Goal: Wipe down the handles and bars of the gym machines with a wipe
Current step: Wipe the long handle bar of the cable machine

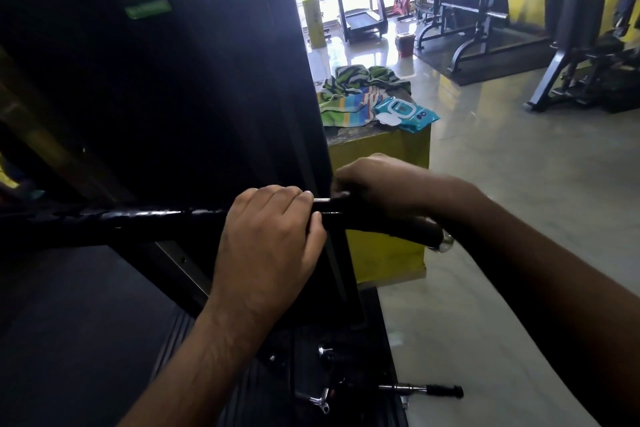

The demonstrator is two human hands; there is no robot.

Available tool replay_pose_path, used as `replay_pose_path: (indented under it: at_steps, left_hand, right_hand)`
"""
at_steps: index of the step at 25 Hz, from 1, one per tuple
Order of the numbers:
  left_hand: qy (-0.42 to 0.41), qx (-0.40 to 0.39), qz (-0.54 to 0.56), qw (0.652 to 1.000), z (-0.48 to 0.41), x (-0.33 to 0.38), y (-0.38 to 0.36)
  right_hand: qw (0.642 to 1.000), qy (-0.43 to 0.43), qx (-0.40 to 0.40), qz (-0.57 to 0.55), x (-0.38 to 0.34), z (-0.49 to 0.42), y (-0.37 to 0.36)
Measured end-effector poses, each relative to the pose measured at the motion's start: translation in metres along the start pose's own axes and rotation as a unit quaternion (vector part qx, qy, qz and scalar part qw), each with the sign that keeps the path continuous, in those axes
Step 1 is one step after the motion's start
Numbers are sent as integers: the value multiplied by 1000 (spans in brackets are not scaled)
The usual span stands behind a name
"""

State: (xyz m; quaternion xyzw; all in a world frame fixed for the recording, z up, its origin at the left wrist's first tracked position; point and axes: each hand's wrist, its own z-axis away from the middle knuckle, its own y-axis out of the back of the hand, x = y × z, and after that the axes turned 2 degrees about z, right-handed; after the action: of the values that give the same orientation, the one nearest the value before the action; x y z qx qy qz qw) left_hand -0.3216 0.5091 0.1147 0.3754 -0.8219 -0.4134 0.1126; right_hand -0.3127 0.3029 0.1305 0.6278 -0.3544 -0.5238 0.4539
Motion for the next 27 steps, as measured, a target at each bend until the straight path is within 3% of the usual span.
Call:
replay_pose_path:
  at_steps: [2, 3, 5, 8, 13, 14, 15, 17, 18, 19, 23, 27]
  left_hand:
    - [-2, -5, 5, 1000, -1, 2, 1]
    - [-2, -6, 7, 1000, -1, 2, 2]
    - [-1, -10, 6, 1000, -6, 3, 1]
    - [7, -23, 8, 1000, -14, 4, 3]
    - [13, -49, 27, 998, -21, 4, 4]
    - [15, -52, 32, 998, -22, 3, 4]
    - [14, -53, 34, 998, -21, 3, 2]
    - [7, -50, 26, 998, -21, 0, -4]
    - [4, -48, 16, 999, -21, -1, -7]
    - [0, -46, 9, 999, -20, -3, -10]
    - [-22, -39, 2, 999, -18, -14, -18]
    - [-41, -25, -14, 999, -16, -13, -19]
  right_hand:
    - [997, -75, -32, 14, 10, 11, 2]
    - [995, -100, 2, -12, 11, 18, 0]
    - [980, -90, 177, -32, -6, 33, -18]
    - [901, -63, 425, -63, -44, 43, -69]
    - [793, -88, 591, -117, -54, 38, -117]
    - [752, -126, 613, -207, -62, 37, -119]
    - [678, -175, 621, -353, -70, 34, -117]
    - [415, -216, 568, -677, -78, 26, -109]
    - [309, -209, 523, -767, -80, 21, -108]
    - [252, -205, 486, -811, -84, 17, -109]
    - [178, -201, 391, -880, -92, 0, -115]
    - [113, -159, 358, -913, -87, -18, -119]
